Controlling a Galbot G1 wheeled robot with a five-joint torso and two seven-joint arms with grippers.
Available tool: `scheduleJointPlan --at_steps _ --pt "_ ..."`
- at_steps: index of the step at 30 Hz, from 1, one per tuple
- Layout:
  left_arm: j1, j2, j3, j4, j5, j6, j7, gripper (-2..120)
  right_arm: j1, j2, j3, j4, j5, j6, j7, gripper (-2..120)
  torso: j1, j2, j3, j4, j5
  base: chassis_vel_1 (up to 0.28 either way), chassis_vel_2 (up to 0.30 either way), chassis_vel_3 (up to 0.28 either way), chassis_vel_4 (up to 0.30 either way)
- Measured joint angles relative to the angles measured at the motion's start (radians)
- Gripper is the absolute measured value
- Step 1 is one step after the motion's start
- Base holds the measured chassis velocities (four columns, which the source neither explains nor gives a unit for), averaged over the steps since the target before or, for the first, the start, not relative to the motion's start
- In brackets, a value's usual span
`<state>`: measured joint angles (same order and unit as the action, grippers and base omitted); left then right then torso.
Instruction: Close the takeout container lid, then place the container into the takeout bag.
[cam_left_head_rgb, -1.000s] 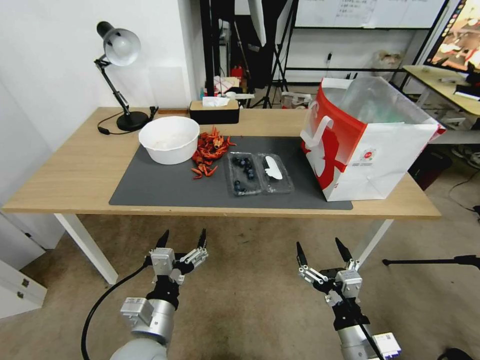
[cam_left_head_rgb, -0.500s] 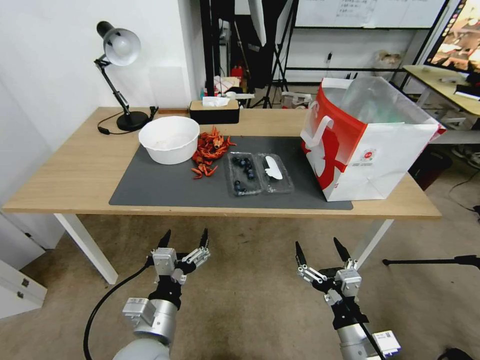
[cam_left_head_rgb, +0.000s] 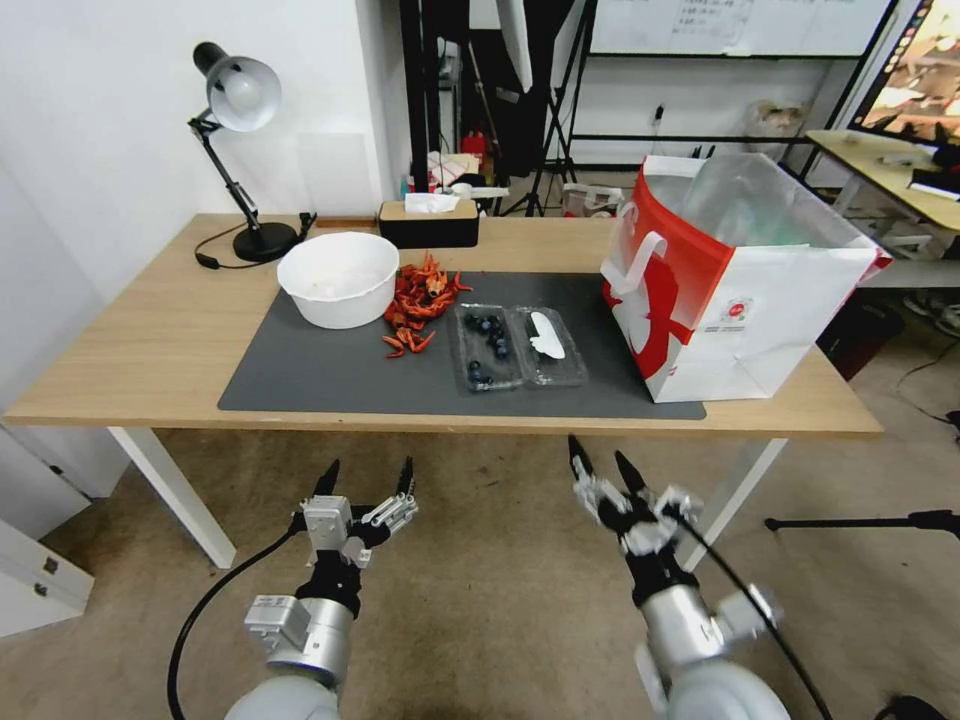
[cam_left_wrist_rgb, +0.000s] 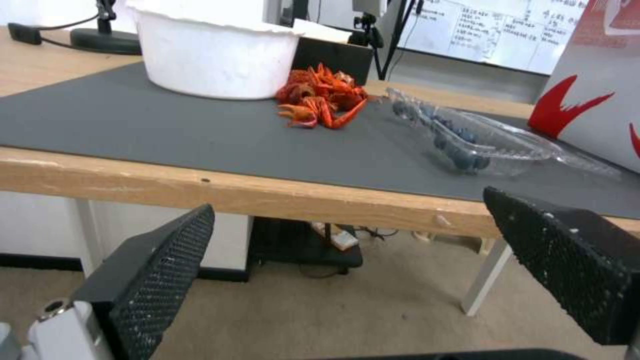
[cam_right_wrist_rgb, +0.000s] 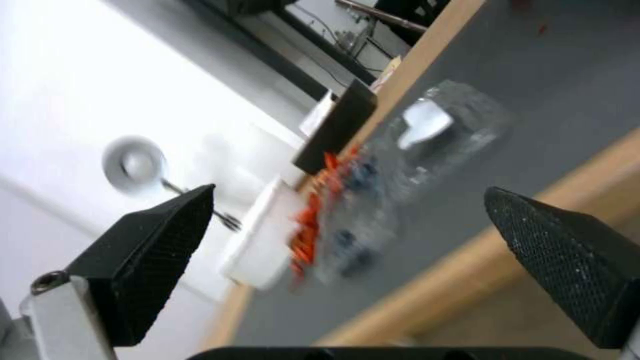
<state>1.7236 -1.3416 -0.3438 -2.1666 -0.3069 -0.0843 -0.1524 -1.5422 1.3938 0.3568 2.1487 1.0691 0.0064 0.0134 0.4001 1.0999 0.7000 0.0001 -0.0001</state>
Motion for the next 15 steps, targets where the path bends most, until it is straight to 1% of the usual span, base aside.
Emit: scheduleJointPlan --at_steps 1,3,4,6,7,10,15 --pt "0.000 0.000 0.000 0.000 0.000 0.000 0.000 100 0.011 0.001 -0.003 -0.002 0.017 -0.001 0.009 100 0.000 0.000 0.000 0.0000 -0.0001 0.000 0.000 0.000 0.000" --pt "0.001 -0.002 0.000 0.001 0.002 -0.001 0.000 100 0.075 0.003 -0.017 -0.023 0.109 -0.004 0.068 100 0.000 0.000 0.000 0.0000 0.0000 0.000 0.000 0.000 0.000" --pt "0.001 -0.002 0.000 0.001 0.002 -0.001 0.000 100 0.075 0.003 -0.017 -0.023 0.109 -0.004 0.068 100 0.000 0.000 0.000 0.0000 0.0000 0.000 0.000 0.000 0.000" --pt "0.001 -0.002 0.000 0.001 0.003 -0.001 0.000 100 0.131 0.008 -0.023 -0.046 0.189 -0.016 0.126 100 0.000 0.000 0.000 0.0000 0.0000 0.000 0.000 0.000 0.000" --pt "0.001 -0.002 0.000 0.001 0.003 -0.001 0.000 100 0.131 0.008 -0.023 -0.046 0.189 -0.016 0.126 100 0.000 0.000 0.000 0.0000 0.0000 0.000 0.000 0.000 0.000" --pt "0.002 -0.003 0.000 0.001 0.006 0.001 -0.001 100 0.215 0.020 -0.023 -0.085 0.306 -0.049 0.205 100 0.000 0.000 0.000 0.0000 0.0000 0.000 0.000 0.000 0.000" --pt "0.004 -0.003 -0.005 -0.002 0.007 0.003 -0.002 100 0.278 0.028 -0.030 -0.118 0.361 -0.066 0.254 100 0.000 0.000 0.000 -0.0001 0.0001 0.000 0.000 0.000 0.000"
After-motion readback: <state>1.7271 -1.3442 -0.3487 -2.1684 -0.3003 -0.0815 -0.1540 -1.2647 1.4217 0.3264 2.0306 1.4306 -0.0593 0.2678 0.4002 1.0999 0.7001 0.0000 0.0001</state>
